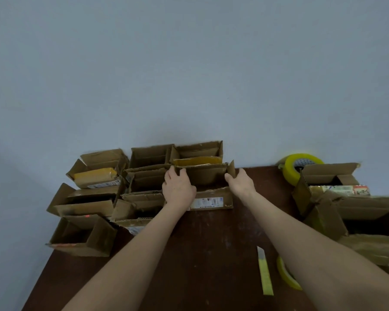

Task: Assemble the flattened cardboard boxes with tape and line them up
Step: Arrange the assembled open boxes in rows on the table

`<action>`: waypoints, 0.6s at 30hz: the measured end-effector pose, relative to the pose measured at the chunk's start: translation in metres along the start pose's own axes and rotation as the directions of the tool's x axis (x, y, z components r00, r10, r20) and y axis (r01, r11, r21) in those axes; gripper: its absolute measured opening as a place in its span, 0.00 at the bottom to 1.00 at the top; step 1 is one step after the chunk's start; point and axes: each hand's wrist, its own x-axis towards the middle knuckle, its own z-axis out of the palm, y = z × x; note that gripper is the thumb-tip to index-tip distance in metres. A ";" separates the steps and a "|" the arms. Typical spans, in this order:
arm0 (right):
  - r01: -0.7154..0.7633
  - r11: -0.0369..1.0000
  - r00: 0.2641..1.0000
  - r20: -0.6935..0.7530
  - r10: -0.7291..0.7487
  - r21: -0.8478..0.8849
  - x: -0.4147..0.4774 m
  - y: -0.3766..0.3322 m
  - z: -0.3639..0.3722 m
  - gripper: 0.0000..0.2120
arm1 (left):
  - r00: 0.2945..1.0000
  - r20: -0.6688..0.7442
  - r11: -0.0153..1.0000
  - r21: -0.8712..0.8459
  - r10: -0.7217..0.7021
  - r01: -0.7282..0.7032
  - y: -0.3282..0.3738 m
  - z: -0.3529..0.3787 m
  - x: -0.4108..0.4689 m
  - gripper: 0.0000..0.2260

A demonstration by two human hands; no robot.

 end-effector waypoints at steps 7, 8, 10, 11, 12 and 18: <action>0.219 0.961 0.916 -0.305 -0.261 -0.166 -0.023 -0.004 -0.074 0.15 | 0.941 -0.098 0.928 -0.164 0.323 -0.335 0.093 -0.006 -0.006 0.22; 0.218 0.960 0.907 -0.326 -0.267 -0.178 -0.026 0.000 -0.088 0.14 | 0.935 -0.061 0.914 -0.193 0.351 -0.356 0.110 -0.002 -0.011 0.21; 0.194 0.964 0.892 -0.377 -0.251 -0.183 -0.032 0.014 -0.117 0.14 | 0.914 0.016 0.887 -0.249 0.405 -0.388 0.143 0.009 -0.023 0.21; 0.171 0.968 0.885 -0.403 -0.233 -0.183 -0.036 0.023 -0.131 0.14 | 0.906 0.058 0.878 -0.281 0.418 -0.387 0.159 0.015 -0.029 0.21; 0.147 0.972 0.879 -0.427 -0.214 -0.185 -0.039 0.032 -0.145 0.13 | 0.902 0.099 0.873 -0.315 0.420 -0.372 0.174 0.022 -0.035 0.22; 0.013 0.993 0.816 -0.572 -0.079 -0.118 -0.053 0.087 -0.211 0.14 | 0.903 0.288 0.862 -0.485 0.318 -0.149 0.240 0.049 -0.064 0.31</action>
